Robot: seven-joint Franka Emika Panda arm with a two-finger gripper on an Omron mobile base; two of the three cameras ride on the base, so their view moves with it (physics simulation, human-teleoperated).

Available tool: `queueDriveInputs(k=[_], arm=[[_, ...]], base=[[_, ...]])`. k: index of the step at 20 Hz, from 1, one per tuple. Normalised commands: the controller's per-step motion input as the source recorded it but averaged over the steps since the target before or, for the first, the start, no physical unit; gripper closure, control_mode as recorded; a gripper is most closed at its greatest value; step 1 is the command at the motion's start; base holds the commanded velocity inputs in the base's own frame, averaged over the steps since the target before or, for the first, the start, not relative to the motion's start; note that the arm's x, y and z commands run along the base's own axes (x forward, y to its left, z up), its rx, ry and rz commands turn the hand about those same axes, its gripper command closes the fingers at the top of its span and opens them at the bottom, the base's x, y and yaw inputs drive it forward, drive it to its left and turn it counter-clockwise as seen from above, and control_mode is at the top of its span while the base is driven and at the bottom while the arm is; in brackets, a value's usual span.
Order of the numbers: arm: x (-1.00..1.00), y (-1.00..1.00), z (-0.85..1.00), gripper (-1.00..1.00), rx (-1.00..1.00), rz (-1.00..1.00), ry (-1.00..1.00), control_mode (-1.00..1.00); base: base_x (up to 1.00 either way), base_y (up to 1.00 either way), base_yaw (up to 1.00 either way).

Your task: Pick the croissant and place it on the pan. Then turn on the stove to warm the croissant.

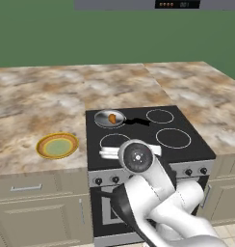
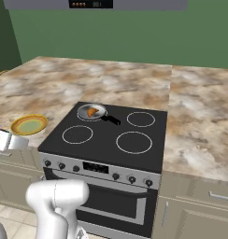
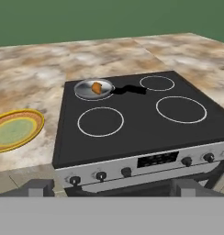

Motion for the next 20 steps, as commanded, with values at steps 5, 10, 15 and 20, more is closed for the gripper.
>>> queueDriveInputs(k=[5,10,15,20], arm=[[-0.73,0.00,-0.29,-1.00,0.00,-0.08,-0.10,-1.00],[-0.54,-0.06,-0.33,-1.00,0.00,-0.07,-0.05,-1.00],[-0.06,-0.27,-0.27,-1.00,0.04,-0.04,0.00,-1.00],[0.11,-0.34,-0.20,-1.00,0.11,-0.01,0.07,-1.00]], base=[[0.00,0.00,0.00],[0.00,0.00,0.00],[0.00,0.00,0.00],[0.00,0.00,0.00]])
